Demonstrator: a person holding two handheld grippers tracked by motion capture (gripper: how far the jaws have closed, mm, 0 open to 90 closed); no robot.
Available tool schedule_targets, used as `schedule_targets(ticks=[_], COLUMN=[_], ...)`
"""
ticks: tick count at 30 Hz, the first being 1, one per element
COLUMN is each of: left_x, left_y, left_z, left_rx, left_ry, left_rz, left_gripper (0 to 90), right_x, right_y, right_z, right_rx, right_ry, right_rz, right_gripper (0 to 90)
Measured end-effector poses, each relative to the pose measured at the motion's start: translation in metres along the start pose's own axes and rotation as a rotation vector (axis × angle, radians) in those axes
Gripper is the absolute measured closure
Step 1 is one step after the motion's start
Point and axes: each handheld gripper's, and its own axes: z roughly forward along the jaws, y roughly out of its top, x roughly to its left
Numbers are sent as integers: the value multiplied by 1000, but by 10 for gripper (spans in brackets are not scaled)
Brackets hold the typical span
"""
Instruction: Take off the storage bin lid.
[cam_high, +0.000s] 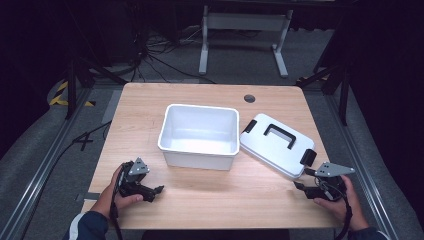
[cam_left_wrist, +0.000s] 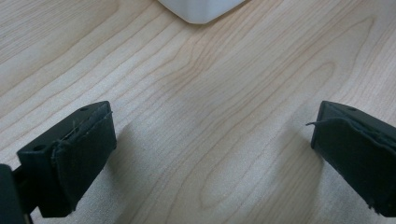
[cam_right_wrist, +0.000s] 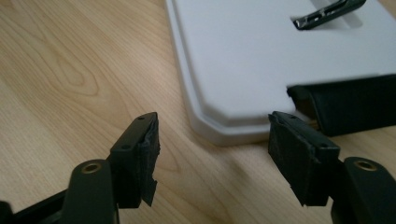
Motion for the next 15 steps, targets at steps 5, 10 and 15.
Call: schedule_targets(ticks=[5, 10, 15], left_x=[0, 0, 0], left_y=[0, 0, 0], left_z=[0, 0, 0], left_rx=[2, 8, 7], left_ry=[-1, -7, -8], left_rz=[4, -1, -1], left_gripper=[5, 2, 3], right_x=[0, -2, -1], right_y=[-10, -21, -21], right_z=[6, 10, 10], right_rx=[3, -39, -42], right_ry=[-8, 3, 3], right_rz=[47, 115, 118], right_gripper=[299, 261, 259])
